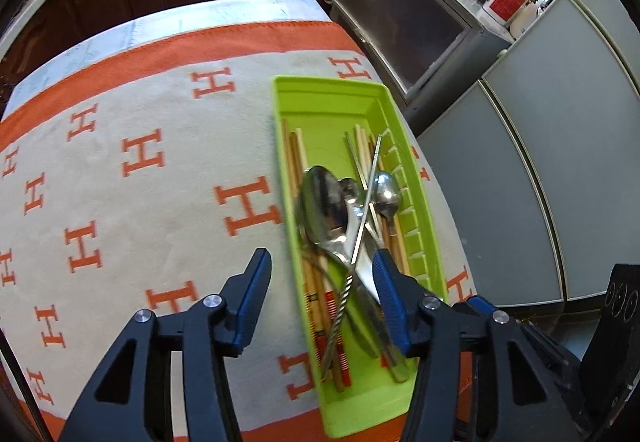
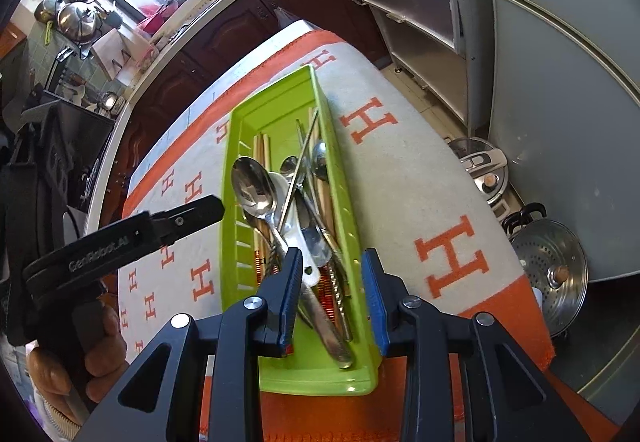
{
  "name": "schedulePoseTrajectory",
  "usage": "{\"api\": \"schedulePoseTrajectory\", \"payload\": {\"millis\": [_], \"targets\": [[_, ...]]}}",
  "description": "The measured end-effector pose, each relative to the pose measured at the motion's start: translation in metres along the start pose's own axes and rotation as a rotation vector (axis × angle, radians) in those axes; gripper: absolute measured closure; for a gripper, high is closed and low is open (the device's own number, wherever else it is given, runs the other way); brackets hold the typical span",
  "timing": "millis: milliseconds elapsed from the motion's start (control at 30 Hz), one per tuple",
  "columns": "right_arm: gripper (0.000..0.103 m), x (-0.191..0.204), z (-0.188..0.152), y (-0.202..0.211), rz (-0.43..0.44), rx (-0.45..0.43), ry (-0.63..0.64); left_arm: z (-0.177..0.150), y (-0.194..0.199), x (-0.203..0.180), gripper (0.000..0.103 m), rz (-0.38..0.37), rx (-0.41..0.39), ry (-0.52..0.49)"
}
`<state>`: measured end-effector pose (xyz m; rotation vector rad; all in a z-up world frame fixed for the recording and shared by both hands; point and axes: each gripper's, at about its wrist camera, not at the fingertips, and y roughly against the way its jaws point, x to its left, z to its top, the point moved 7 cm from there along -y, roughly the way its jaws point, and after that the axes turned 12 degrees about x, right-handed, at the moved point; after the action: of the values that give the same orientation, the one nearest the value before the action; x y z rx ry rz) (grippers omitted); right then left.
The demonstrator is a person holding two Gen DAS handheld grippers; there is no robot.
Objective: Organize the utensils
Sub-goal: 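Lower the chopstick into the tray while the left tool lowers the spoon there, then open both tools and lift them away from the tray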
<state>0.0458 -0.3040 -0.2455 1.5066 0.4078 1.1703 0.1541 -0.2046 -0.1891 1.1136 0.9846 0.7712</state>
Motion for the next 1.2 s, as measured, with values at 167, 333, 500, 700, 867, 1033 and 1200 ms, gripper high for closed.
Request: {"api": "schedulePoseTrajectory", "payload": {"millis": [167,333,500,700,867,1033,1200], "targets": [[0.072,0.016,-0.003,0.0,-0.015,0.004,0.043,-0.024,0.022,0.03,0.028,0.063,-0.065,0.018],[0.068,0.035,-0.009,0.004,-0.036,-0.001,0.099,-0.056,0.044,0.059,0.018,0.115,-0.112,0.033],[0.067,0.06,-0.017,0.009,-0.051,-0.008,0.178,-0.084,0.076,0.087,0.007,0.151,-0.181,0.108],[0.064,0.102,-0.03,0.019,-0.055,-0.022,0.291,-0.104,0.117,0.113,0.001,0.205,-0.287,0.21],[0.056,0.144,-0.038,0.05,-0.042,-0.064,0.395,-0.11,0.141,0.128,0.001,0.259,-0.304,0.294],[0.038,0.186,-0.046,0.091,-0.031,-0.156,0.484,-0.118,0.164,0.128,0.001,0.247,-0.314,0.332],[0.034,0.208,-0.059,0.119,-0.048,-0.232,0.54,-0.123,0.18,0.113,0.001,0.335,-0.359,0.291]]}}
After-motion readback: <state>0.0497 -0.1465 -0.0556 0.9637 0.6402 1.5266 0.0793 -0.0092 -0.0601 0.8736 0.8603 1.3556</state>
